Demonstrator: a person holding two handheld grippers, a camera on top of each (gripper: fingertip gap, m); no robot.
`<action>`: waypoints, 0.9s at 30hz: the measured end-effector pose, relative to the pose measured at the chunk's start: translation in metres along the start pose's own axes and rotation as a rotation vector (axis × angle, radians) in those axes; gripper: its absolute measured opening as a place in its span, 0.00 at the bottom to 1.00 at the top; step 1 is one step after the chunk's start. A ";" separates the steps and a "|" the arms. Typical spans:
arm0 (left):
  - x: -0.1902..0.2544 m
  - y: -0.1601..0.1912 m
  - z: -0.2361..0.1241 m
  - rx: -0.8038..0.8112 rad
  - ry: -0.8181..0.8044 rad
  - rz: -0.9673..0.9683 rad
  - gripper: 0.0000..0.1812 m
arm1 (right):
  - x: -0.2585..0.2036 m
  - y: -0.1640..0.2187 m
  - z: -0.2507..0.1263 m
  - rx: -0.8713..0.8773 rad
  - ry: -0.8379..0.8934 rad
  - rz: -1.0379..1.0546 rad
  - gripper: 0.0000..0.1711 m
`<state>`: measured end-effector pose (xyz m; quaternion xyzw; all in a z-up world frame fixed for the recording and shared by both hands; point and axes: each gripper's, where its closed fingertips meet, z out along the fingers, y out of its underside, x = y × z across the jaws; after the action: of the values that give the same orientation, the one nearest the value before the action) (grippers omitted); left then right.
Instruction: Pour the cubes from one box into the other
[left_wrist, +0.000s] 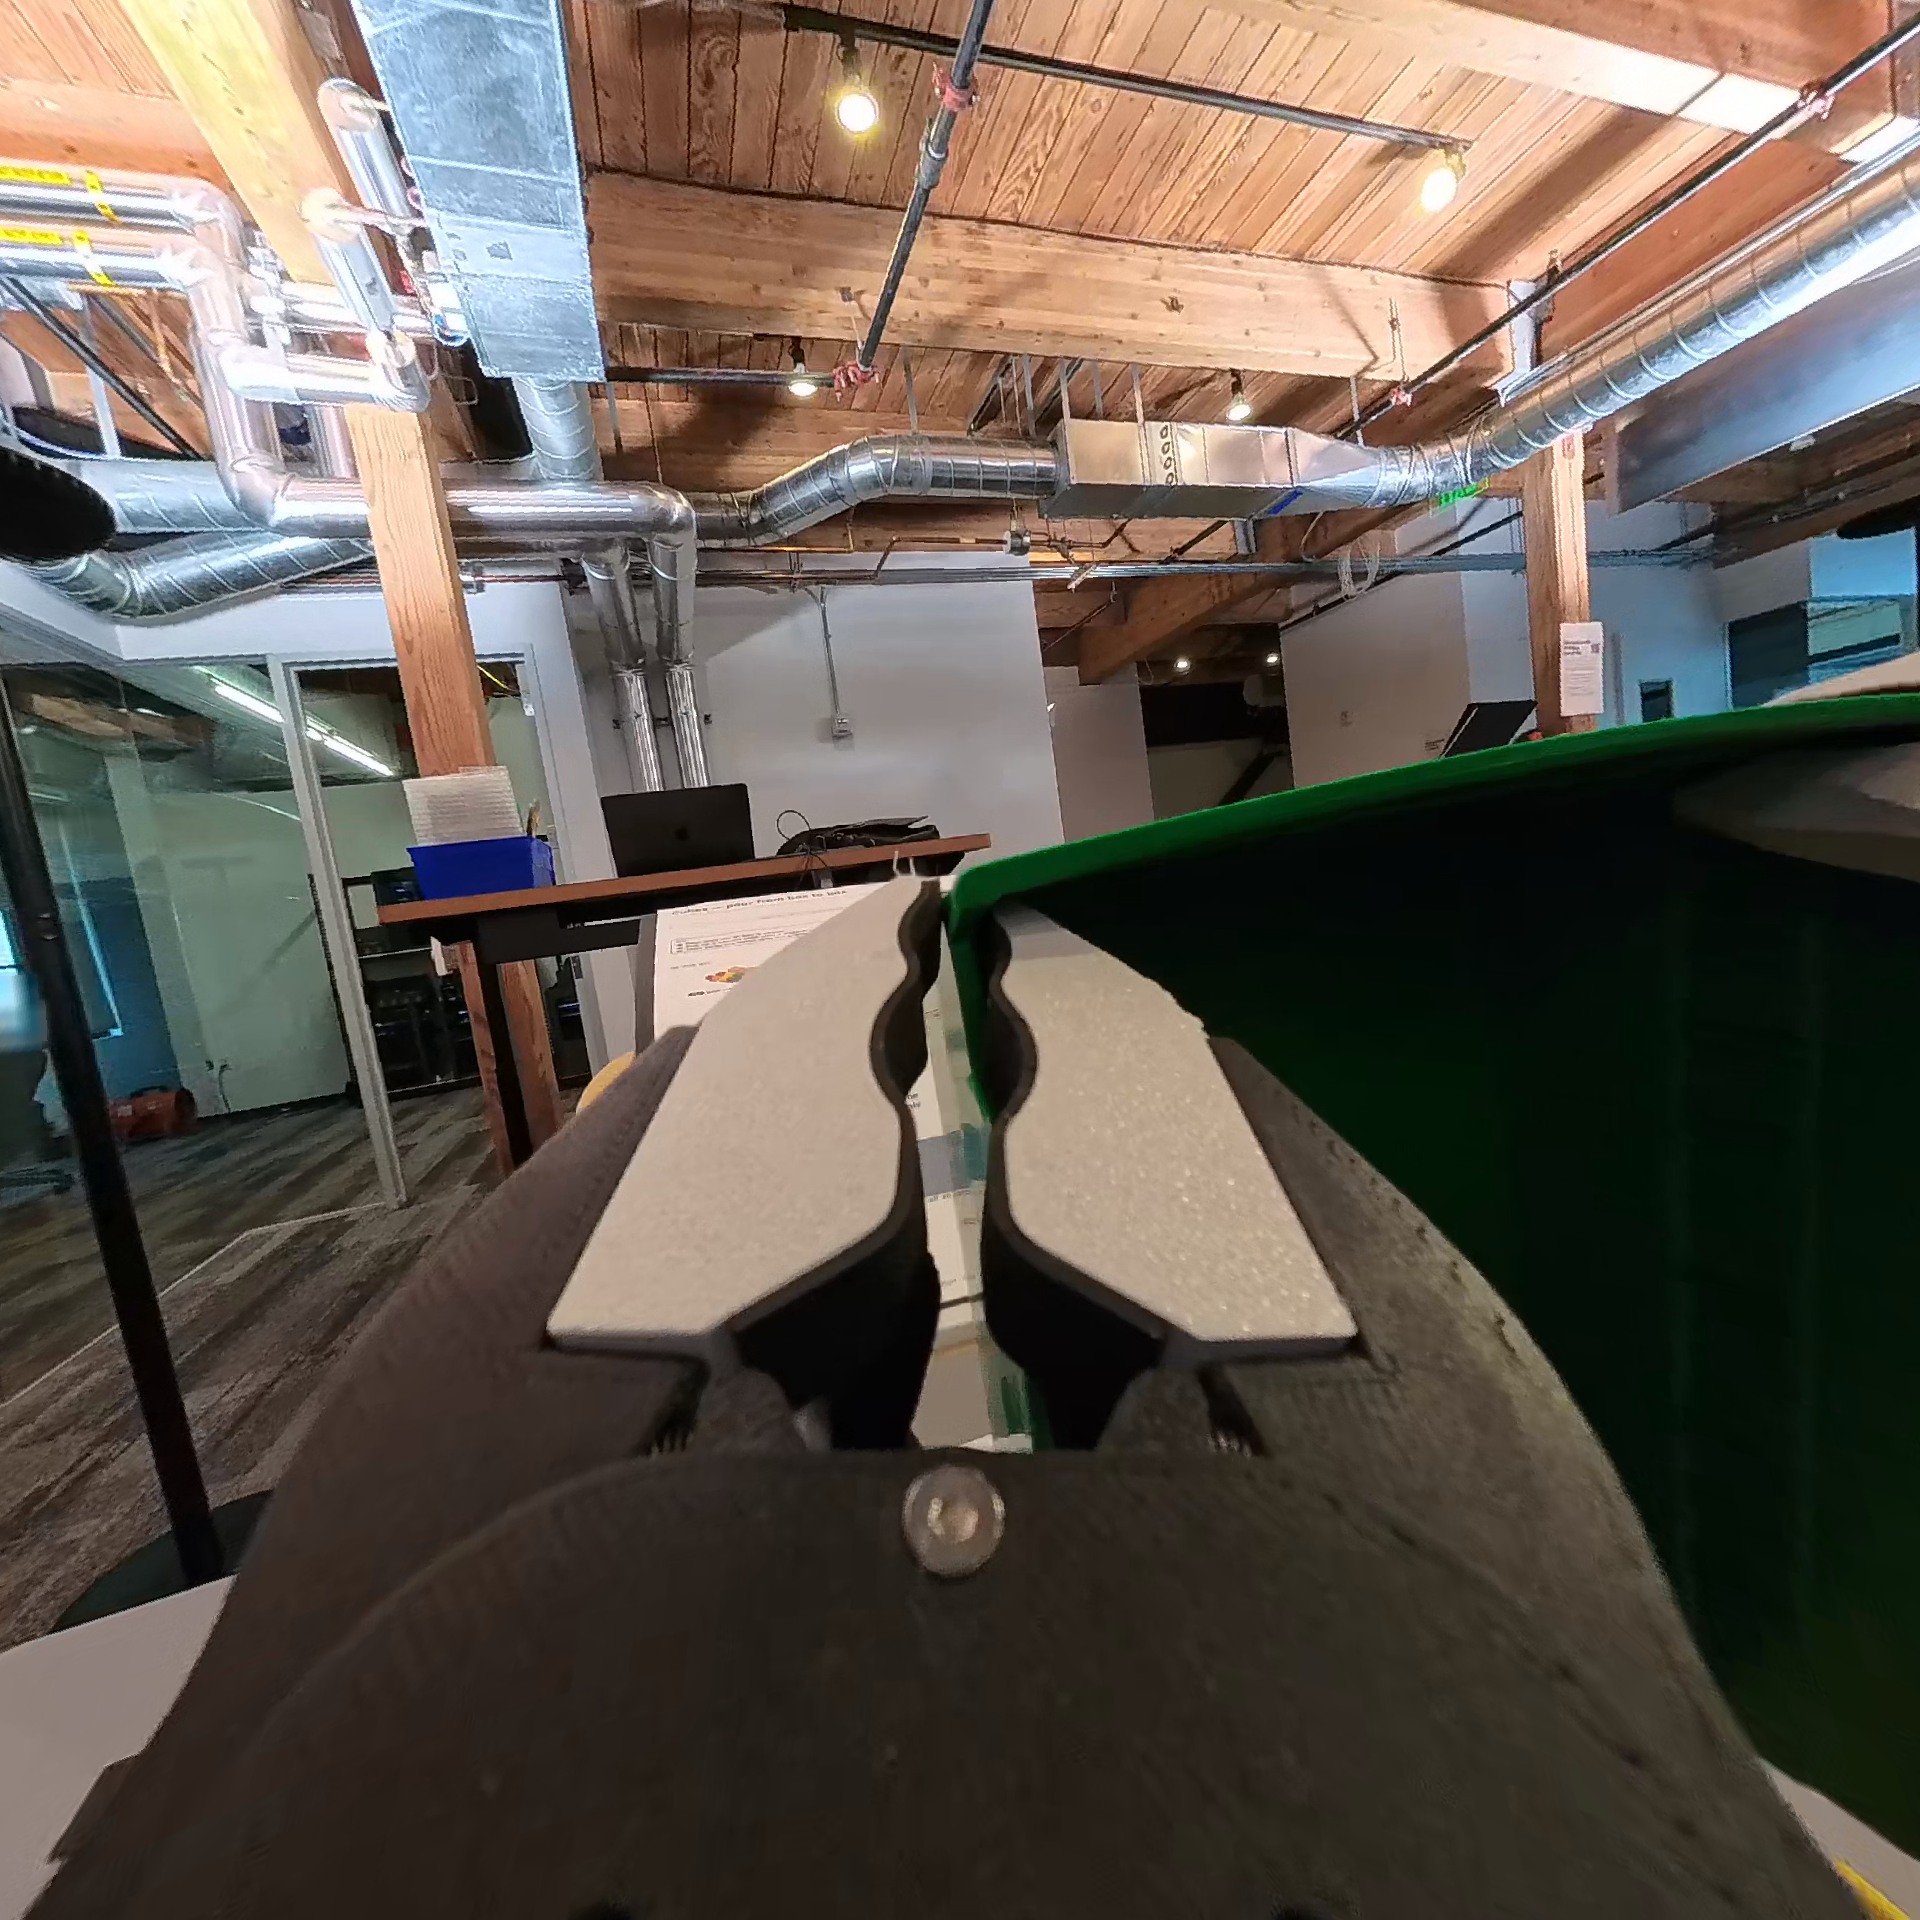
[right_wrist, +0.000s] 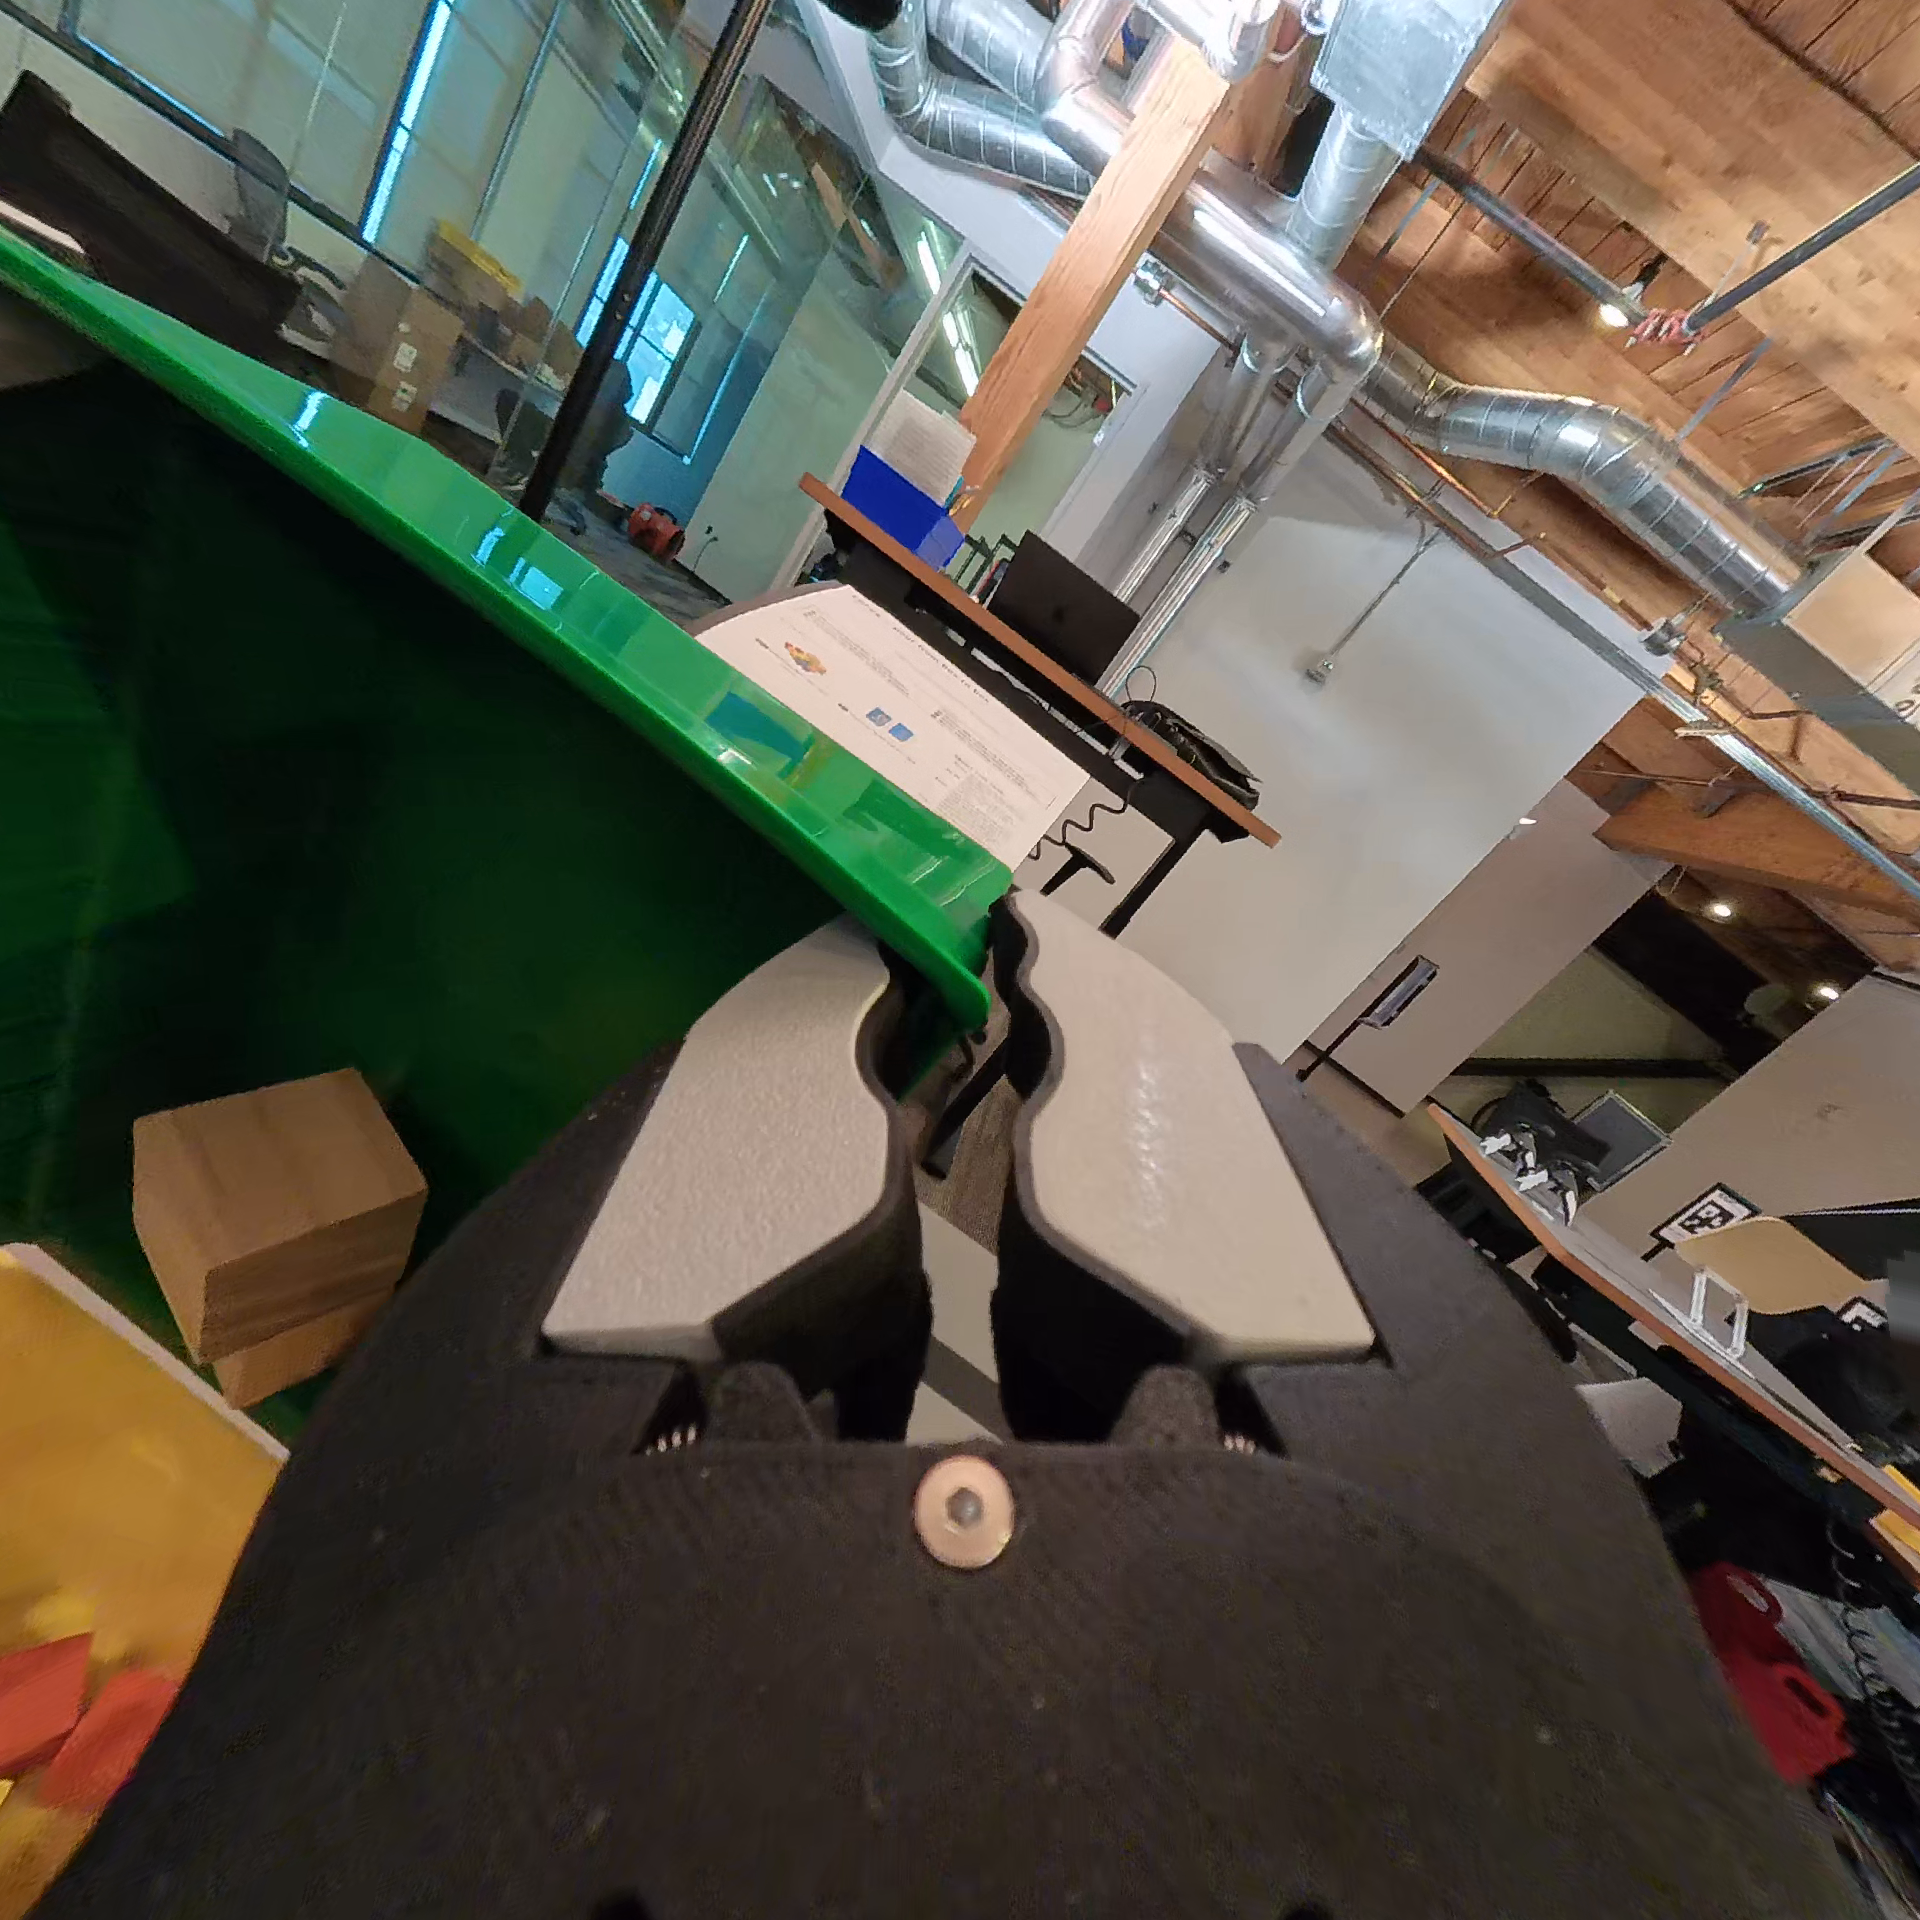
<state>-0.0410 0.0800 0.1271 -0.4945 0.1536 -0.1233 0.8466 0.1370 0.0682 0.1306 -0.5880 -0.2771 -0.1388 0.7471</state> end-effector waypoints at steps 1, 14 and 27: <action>0.000 0.000 -0.001 0.003 -0.002 -0.003 0.02 | -0.001 -0.001 -0.001 -0.001 -0.001 0.000 0.04; -0.003 -0.007 -0.005 0.013 -0.006 0.002 0.02 | -0.002 -0.007 -0.004 0.014 0.007 -0.009 0.04; -0.002 -0.019 -0.012 0.047 -0.006 0.004 0.02 | -0.001 -0.019 -0.015 0.047 0.026 -0.020 0.04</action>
<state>-0.0480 0.0620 0.1387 -0.4746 0.1493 -0.1238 0.8586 0.1298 0.0488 0.1434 -0.5656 -0.2762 -0.1473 0.7630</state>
